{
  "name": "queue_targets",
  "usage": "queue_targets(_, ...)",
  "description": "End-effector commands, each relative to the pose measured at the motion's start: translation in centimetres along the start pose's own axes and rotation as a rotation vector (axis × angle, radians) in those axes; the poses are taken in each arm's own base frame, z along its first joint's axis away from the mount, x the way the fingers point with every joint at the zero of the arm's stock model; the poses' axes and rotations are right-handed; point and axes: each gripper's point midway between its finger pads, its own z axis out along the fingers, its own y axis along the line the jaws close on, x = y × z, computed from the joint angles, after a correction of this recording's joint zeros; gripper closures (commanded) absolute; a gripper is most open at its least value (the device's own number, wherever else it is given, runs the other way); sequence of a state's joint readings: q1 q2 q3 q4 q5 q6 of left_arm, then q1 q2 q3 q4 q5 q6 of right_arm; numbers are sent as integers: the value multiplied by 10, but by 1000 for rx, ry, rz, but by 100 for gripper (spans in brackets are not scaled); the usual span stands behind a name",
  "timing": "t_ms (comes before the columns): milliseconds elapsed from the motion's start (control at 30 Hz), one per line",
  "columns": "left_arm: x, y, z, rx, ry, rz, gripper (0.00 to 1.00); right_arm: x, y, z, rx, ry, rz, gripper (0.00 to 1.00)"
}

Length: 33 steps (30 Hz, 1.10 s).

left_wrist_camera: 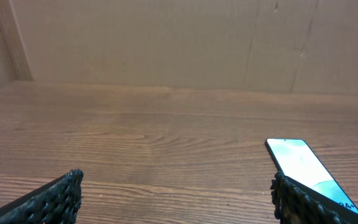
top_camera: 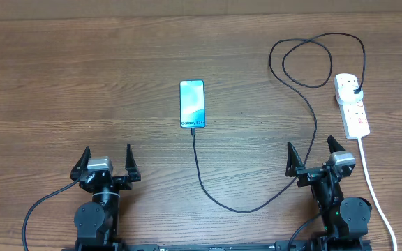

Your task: Plug charger to phone and switch on socket

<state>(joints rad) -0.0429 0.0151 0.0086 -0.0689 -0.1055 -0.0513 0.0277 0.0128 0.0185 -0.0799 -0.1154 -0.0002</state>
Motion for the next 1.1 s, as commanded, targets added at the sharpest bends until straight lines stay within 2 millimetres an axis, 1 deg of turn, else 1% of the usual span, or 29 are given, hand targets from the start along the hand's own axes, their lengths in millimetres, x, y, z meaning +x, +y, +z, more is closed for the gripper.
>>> queue_targets(0, -1, 2, 0, -5, -7, 14, 0, 2, 0, 0, 1, -3, 2, 0)
queue_targets(567, -1, 2, 0, -5, -7, 13, 0, 2, -1, 0, 6, -2, 2, 0)
queue_targets(733, -1, 2, 0, -5, -7, 13, 0, 3, -12, 0, 68, 0, -1, 0)
queue_targets(1067, -1, 2, 0, -5, -7, 13, 0, 4, -16, -1, 95, 2, -12, 0)
